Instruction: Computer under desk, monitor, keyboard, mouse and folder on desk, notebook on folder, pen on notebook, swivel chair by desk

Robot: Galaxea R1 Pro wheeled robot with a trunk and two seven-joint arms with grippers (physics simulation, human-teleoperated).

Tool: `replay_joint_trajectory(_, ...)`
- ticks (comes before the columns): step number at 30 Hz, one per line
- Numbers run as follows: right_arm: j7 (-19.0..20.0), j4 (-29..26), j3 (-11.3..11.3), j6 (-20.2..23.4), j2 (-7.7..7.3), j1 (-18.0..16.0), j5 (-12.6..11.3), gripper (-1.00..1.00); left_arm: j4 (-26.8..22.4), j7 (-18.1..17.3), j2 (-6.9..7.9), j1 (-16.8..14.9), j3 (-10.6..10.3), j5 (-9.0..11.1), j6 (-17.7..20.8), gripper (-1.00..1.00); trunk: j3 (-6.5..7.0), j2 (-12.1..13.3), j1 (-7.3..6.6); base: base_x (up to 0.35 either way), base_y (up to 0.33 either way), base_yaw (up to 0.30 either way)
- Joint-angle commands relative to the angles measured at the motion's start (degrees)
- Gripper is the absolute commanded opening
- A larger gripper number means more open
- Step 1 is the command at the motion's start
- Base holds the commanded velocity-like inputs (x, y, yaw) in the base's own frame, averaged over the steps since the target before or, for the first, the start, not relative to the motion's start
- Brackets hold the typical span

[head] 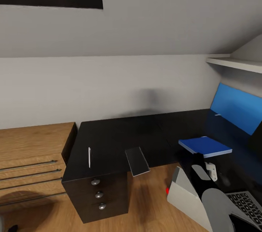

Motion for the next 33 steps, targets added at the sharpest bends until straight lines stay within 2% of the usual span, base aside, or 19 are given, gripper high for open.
replay_joint_trajectory(1,-0.1,0.0,0.1,-0.2,-0.06,0.0,-0.4,-1.00,-0.1,0.4,0.07,0.0,-0.5,0.4,-0.2,1.00,-0.07,0.0,0.02,0.059,-0.015,0.000)
replay_joint_trajectory(6,-0.1,0.0,0.1,-0.1,-0.16,0.0,-0.3,-1.00,-0.1,0.5,0.07,0.0,-0.5,0.4,-0.2,1.00,-0.07,0.0,0.02,0.013,-0.003,0.000)
replay_joint_trajectory(7,-0.1,0.0,0.1,-0.1,-0.16,0.0,-0.3,1.00,-0.1,0.5,0.07,0.0,-0.5,0.4,-0.2,1.00,-0.07,0.0,0.02,0.000,0.000,0.000)
replay_joint_trajectory(21,-0.2,-0.1,0.3,-0.1,-0.05,0.0,-0.3,1.00,-0.1,0.6,-0.01,0.0,-0.5,0.5,-0.1,1.00,-0.07,0.0,0.02,0.000,0.000,0.000)
replay_joint_trajectory(25,0.9,-1.6,0.4,-0.1,0.12,0.0,-0.3,1.00,0.0,0.6,0.00,0.0,-0.5,0.5,-0.1,1.00,-0.07,0.0,0.02,0.000,0.000,0.000)
replay_joint_trajectory(27,4.2,-2.6,2.4,-0.1,0.44,0.1,-0.3,1.00,0.1,0.7,-0.02,0.0,-0.5,0.5,-0.2,1.00,-0.07,0.0,0.02,0.000,0.000,0.000)
replay_joint_trajectory(31,6.5,-2.7,4.3,-0.1,0.65,0.2,-0.4,1.00,0.2,0.7,-0.02,0.0,-0.5,0.5,-0.2,1.00,-0.07,0.0,0.02,0.000,0.000,0.000)
replay_joint_trajectory(33,7.2,-2.4,8.5,0.6,0.70,0.2,-0.4,1.00,0.2,0.7,-0.02,0.0,-0.5,0.5,-0.3,1.00,-0.07,0.0,0.02,0.000,0.000,0.000)
